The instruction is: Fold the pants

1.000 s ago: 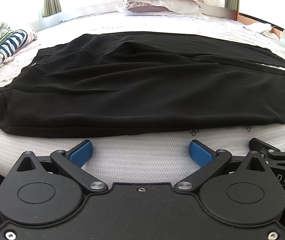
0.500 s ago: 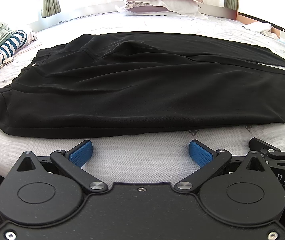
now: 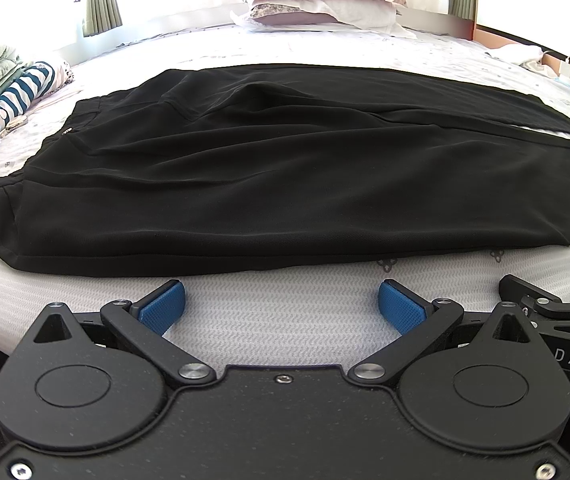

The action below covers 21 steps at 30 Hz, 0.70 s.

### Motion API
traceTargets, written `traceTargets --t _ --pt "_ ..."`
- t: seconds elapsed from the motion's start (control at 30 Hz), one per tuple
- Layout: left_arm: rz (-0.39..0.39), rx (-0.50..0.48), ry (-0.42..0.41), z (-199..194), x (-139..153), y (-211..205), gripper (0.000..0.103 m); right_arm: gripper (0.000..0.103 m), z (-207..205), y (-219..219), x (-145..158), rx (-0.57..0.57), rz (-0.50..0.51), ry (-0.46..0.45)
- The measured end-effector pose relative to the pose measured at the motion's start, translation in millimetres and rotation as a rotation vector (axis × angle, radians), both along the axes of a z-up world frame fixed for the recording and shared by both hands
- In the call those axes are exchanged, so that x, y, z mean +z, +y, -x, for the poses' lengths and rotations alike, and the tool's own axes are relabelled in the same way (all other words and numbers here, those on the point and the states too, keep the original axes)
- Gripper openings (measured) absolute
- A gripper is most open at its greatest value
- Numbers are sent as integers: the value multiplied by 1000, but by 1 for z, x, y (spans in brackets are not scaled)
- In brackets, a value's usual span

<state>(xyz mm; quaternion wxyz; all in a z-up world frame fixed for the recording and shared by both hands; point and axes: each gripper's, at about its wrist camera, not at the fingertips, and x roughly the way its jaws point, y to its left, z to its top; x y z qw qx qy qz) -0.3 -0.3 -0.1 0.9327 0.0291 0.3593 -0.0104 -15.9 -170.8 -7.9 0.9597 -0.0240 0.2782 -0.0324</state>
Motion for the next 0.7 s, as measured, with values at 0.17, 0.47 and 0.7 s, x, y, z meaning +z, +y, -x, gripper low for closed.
traceTargets --t 0.17,0.47,0.7 --pt "0 0 0 0 0 0 103 103 0 0 0 0 0 0" --pt "-1 0 -1 0 0 0 103 103 1 0 -1 0 1 -1" --pt "11 9 -9 0 -1 3 103 103 -1 -1 1 -5 1 -3"
